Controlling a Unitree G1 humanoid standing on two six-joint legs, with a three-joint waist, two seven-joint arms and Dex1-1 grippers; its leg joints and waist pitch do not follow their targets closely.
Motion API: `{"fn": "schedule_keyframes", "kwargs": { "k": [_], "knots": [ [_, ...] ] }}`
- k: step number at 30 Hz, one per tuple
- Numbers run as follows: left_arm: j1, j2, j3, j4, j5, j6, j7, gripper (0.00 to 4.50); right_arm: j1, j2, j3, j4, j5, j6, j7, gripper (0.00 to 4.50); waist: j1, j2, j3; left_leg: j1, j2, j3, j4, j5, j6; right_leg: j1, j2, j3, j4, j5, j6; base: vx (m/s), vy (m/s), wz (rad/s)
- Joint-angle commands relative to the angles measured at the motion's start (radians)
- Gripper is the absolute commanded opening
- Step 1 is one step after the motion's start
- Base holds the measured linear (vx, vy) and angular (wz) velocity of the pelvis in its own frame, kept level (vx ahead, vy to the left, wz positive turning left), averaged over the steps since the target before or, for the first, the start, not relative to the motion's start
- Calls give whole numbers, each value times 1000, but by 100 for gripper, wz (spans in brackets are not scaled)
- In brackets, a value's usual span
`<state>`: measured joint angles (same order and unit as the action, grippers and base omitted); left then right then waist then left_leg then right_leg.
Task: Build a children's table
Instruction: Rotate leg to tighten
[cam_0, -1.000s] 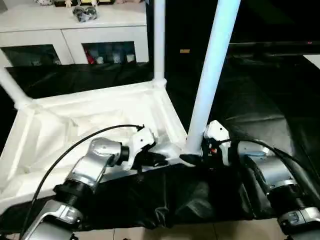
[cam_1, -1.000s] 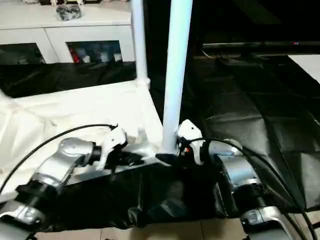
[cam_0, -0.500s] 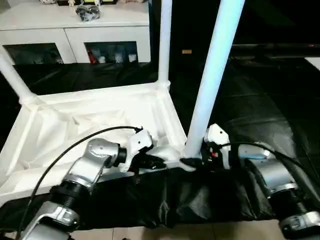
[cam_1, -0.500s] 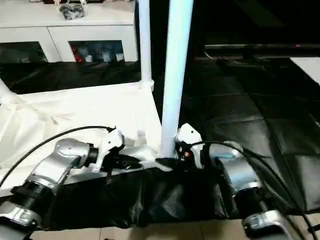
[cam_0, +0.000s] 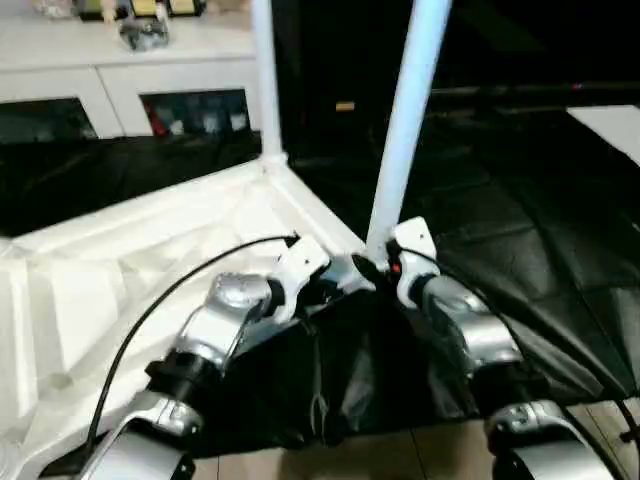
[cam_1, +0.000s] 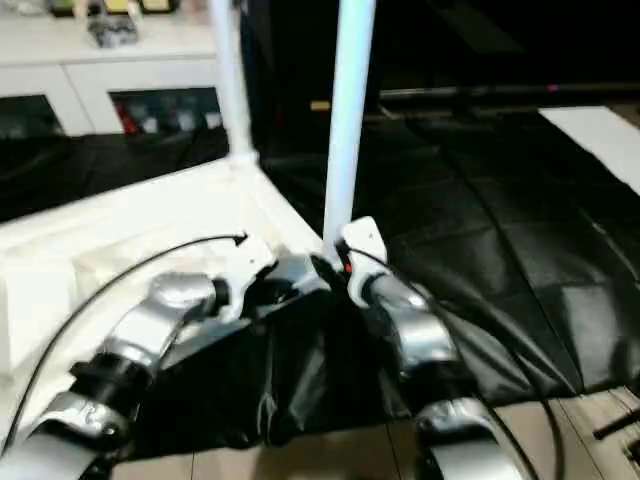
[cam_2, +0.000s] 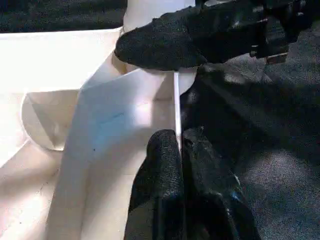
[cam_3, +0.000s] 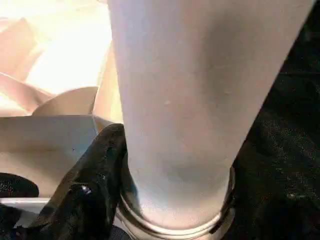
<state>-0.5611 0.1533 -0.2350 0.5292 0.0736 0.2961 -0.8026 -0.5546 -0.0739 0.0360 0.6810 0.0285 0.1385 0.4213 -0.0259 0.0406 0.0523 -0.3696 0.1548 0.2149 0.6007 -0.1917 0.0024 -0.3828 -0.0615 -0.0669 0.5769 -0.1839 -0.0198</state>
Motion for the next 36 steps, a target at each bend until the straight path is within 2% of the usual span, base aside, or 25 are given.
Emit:
{"fn": "schedule_keyframes", "kwargs": {
  "k": [1, 2, 5, 8, 10, 11, 12, 13, 18, 19, 20, 24, 25, 28, 29, 36],
  "knots": [
    [-33, -66, -25, -20, -48, -34, -6, 0, -11, 75, 57, 8, 30, 15, 89, 349, -3, -11, -51, 22, 83, -61, -80, -355, 8, 13, -103, 57, -93, -456, -165, 0, 0, 0],
    [-33, -64, -21, -20, -46, -37, -9, 0, -13, 74, 52, 10, 29, 13, 101, 375, -2, -12, -53, 21, 84, -60, -81, -349, 8, 16, -102, 57, -88, -426, -175, 0, 0, 0],
    [-28, -49, -21, -23, -49, -48, -37, 0, -11, 57, 52, 3, 25, 8, 133, 397, -2, -14, -53, 20, 84, -58, -81, -343, 12, 17, -103, 58, -87, -408, -187, 0, 0, 0],
    [-11, -13, -29, -46, -59, -65, -102, 0, 5, 2, 79, -18, 24, 3, 216, 397, -1, -12, -53, 19, 85, -58, -80, -331, 18, 19, -104, 58, -85, -402, -191, 0, 0, 0],
    [5, 22, -34, -70, -74, -74, -165, 0, 31, -60, 111, -59, 25, -1, 315, 397, 4, -14, -56, 13, 84, -55, -78, -306, 32, 27, -103, 59, -80, -361, -196, 0, 0, 0],
    [15, 47, -39, -83, -82, -88, -211, 0, 51, -105, 130, -90, 29, 1, 388, 397, 7, -12, -56, 15, 86, -54, -78, -293, 41, 26, -104, 60, -79, -343, -203, 0, 0, 0],
    [15, 48, -39, -83, -83, -89, -213, 0, 52, -107, 131, -91, 30, 2, 392, 397, 11, -13, -56, 18, 85, -52, -76, -286, 48, 24, -102, 60, -79, -334, -206, 0, 0, 0],
    [18, 59, -41, -86, -85, -98, -232, 0, 59, -125, 137, -103, 32, 4, 421, 397, 12, -11, -58, 15, 87, -51, -76, -270, 54, 27, -102, 61, -75, -312, -214, 0, 0, 0],
    [37, 116, -44, -109, -103, -106, -332, 0, 106, -244, 175, -183, 43, 5, 629, 397, 34, -8, -62, 18, 92, -45, -73, -203, 75, 31, -97, 58, -63, -216, -238, 0, 0, 0],
    [37, 116, -44, -109, -103, -106, -332, 0, 106, -244, 175, -183, 43, 5, 629, 397, 37, -8, -63, 17, 93, -45, -73, -196, 78, 31, -97, 57, -60, -204, -241, 0, 0, 0],
    [42, 142, -50, -120, -118, -108, -384, 0, 114, -286, 190, -206, 53, 12, 705, 372, 40, -7, -63, 15, 92, -44, -72, -188, 82, 33, -96, 56, -57, -192, -248, 0, 0, 0],
    [44, 165, -55, -127, -133, -109, -435, 0, 115, -319, 209, -227, 66, 32, 778, 359, 47, -6, -61, 17, 93, -44, -73, -199, 80, 32, -97, 55, -61, -223, -245, 0, 0, 0],
    [43, 170, -55, -126, -135, -109, -446, 0, 113, -323, 212, -228, 66, 35, 789, 335, 50, -6, -60, 18, 94, -44, -74, -209, 72, 30, -97, 55, -63, -244, -240, 0, 0, 0],
    [41, 175, -56, -126, -137, -107, -457, 0, 109, -327, 221, -232, 64, 40, 801, 324, 54, -7, -58, 22, 94, -46, -77, -233, 48, 28, -98, 56, -67, -287, -229, 0, 0, 0],
    [41, 177, -57, -126, -139, -107, -460, 0, 109, -327, 223, -234, 63, 42, 804, 308, 54, -7, -58, 23, 94, -47, -77, -239, 40, 27, -97, 57, -67, -292, -227, 0, 0, 0],
    [39, 173, -57, -124, -143, -109, -461, 0, 122, -313, 232, -254, 72, 59, 815, 271, 54, -8, -60, 20, 93, -47, -77, -227, 41, 29, -98, 57, -65, -273, -228, 0, 0, 0]
  ]
}}
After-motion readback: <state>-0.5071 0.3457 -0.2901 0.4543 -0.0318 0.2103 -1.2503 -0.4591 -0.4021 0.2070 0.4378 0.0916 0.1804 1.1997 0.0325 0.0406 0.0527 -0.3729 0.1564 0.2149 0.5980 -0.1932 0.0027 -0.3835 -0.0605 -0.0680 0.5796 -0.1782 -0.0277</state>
